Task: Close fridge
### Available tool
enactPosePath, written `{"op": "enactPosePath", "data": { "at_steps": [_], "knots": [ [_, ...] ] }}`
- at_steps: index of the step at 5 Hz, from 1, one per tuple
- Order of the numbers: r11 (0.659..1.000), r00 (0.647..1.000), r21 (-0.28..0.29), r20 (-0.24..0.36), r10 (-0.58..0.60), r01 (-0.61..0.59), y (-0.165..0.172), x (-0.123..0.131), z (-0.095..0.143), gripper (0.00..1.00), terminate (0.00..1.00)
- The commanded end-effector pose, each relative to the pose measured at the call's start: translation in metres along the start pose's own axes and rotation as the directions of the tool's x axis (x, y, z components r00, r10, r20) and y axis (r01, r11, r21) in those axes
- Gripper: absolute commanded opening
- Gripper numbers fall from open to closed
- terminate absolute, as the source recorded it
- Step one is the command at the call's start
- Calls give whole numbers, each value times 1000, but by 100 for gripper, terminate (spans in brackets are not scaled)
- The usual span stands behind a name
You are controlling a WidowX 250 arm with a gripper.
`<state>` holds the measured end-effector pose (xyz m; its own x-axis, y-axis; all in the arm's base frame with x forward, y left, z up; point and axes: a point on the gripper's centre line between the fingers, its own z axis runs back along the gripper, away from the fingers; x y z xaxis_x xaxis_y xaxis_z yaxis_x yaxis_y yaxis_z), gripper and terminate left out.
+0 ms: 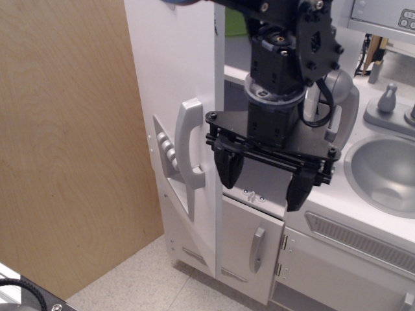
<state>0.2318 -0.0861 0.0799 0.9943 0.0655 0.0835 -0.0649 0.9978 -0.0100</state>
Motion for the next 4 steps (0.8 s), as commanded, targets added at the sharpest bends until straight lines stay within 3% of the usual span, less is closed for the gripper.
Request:
{"op": "enactPosePath", "data": {
  "at_steps": [1, 2, 3, 4],
  "knots": [
    [1000, 1000, 0, 0, 0, 0, 0, 0, 0, 100, 0],
    [1000, 1000, 4, 31, 1, -1, 22, -11, 0, 100, 0],
    [1000, 1000, 1, 26, -15, 15, 52, -20, -6, 100, 0],
    [998, 999, -46, 16, -34, 35, 86, -18, -9, 100, 0]
  ]
}}
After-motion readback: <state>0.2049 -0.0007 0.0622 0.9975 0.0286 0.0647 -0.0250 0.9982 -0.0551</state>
